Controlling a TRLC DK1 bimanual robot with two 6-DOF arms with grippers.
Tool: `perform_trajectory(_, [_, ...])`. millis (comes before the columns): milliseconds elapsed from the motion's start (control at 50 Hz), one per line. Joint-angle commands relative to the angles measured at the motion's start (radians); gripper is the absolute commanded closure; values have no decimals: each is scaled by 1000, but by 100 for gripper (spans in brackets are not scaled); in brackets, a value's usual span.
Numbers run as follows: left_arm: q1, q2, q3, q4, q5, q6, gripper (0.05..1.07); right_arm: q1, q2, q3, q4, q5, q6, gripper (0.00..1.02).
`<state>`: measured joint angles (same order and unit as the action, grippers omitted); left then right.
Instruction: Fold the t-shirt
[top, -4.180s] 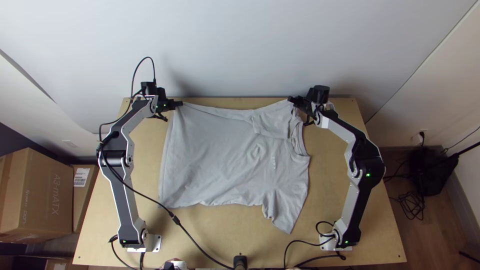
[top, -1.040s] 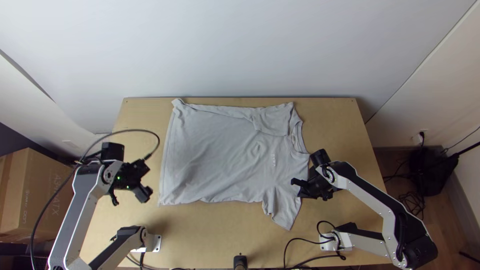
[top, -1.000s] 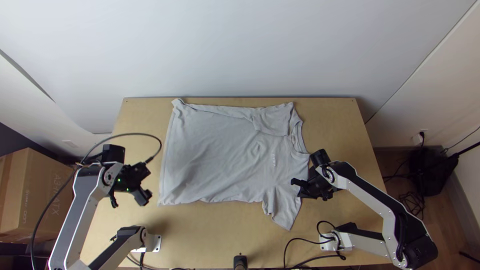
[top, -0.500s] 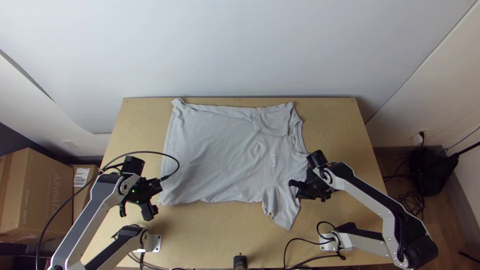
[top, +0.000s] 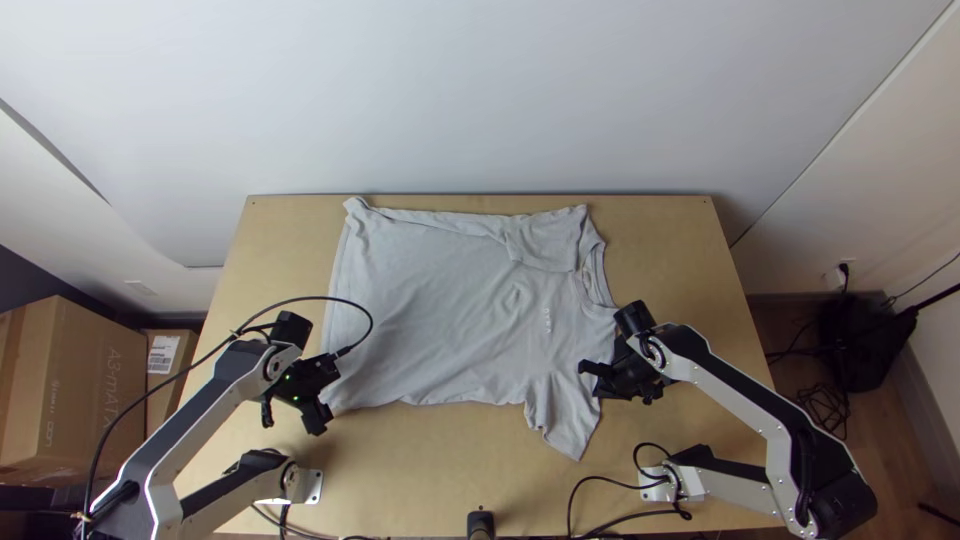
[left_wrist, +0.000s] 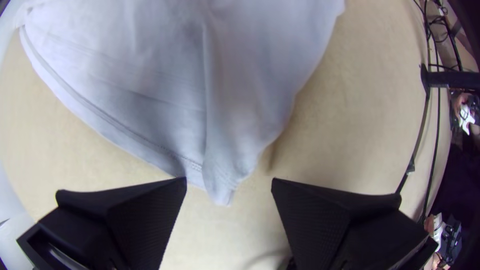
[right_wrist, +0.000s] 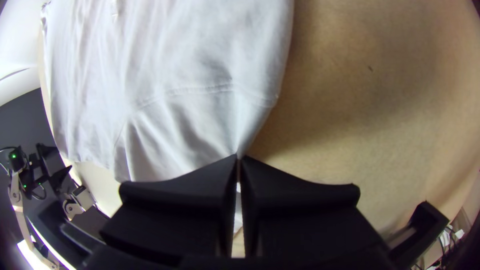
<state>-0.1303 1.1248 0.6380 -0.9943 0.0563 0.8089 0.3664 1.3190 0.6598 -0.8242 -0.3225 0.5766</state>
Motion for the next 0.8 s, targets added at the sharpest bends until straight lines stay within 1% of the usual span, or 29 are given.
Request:
perform_trajectory(0, [-8,30,-47,48,28,-19,35,11,-26,-23,-20,5,23,100])
perform_trajectory(40, [-8,30,-57,62,33,-19,44,11,-29,-23,-21,5,23,100])
perform_trajectory(60, [-8,30,-60,74,36,-19,52,11,-32,-23,-24,5,22,100])
perform_trajectory(80, [-8,30,-63,82,40,-19,61,9,-35,-23,-27,5,22,100])
perform_trajectory(120, [-6,29,-61,82,51,-19,86,8,-43,-23,-32,5,22,100])
perform_trajectory(160, [1,26,-57,89,57,-25,105,2,-52,-26,-33,5,20,100])
perform_trajectory(240, [26,15,-38,86,59,-36,105,-17,-72,-28,-36,7,19,100])
perform_trajectory(360, [129,15,26,95,86,-59,105,-78,-132,-29,-38,5,14,100])
perform_trajectory(440, [169,23,83,92,100,-117,105,-110,-184,-26,-36,7,9,100])
perform_trajectory(500, [189,23,111,121,103,-174,105,-149,-225,-20,-32,7,-12,100])
perform_trajectory(540, [195,26,115,132,103,-194,105,-178,-250,-22,-4,10,-35,100])
perform_trajectory(600, [219,35,111,200,102,-237,105,-239,-290,-35,57,11,-63,100])
perform_trajectory(640, [227,43,117,206,102,-255,105,-267,-300,-35,86,10,-61,100])
perform_trajectory(700, [227,44,143,224,102,-321,105,-287,-308,-12,86,8,-61,100])
perform_trajectory(780, [218,24,200,218,102,-424,105,-284,-346,32,91,7,-61,100])
